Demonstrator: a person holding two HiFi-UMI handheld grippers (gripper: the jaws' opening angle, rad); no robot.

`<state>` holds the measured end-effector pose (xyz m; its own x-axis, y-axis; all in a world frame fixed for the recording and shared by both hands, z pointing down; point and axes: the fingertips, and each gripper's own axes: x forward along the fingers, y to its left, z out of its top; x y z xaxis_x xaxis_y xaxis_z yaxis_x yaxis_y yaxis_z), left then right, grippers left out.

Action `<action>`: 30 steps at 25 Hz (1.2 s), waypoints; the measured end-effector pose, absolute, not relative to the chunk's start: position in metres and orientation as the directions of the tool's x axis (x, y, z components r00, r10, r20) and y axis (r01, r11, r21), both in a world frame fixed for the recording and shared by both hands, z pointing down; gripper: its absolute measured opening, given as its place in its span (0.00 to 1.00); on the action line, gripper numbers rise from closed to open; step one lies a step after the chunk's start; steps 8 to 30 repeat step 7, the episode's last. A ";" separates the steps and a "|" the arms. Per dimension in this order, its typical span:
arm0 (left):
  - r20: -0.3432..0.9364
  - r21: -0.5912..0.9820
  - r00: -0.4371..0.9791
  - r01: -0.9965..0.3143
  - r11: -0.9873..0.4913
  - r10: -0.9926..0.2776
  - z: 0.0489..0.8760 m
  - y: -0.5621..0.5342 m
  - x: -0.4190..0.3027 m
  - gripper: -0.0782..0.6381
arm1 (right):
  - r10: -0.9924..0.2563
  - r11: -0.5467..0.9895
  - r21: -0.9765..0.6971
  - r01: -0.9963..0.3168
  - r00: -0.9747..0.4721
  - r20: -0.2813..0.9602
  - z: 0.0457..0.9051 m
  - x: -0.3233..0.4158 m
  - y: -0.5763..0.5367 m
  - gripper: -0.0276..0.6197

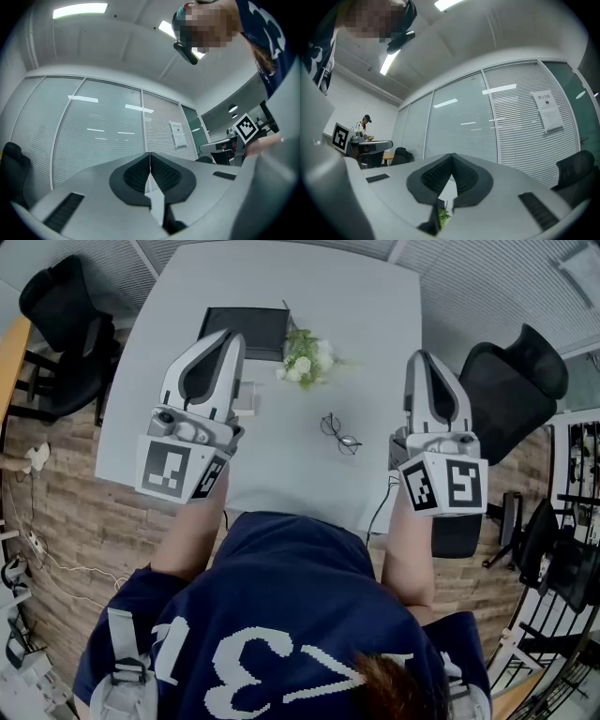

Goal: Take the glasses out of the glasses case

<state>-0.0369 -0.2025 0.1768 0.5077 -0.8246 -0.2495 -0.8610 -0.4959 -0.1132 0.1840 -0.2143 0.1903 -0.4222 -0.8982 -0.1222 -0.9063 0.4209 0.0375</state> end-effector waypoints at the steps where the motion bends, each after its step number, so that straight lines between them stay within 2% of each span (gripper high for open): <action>1: -0.249 -0.113 0.508 -0.861 -0.496 -0.825 0.177 -0.203 -0.037 0.13 | -0.898 0.421 0.039 -0.906 -0.422 -0.124 0.189 0.184 -0.215 0.08; 30: -0.243 -0.112 0.510 -0.860 -0.499 -0.825 0.178 -0.206 -0.038 0.13 | -0.898 0.418 0.045 -0.907 -0.421 -0.132 0.184 0.181 -0.216 0.08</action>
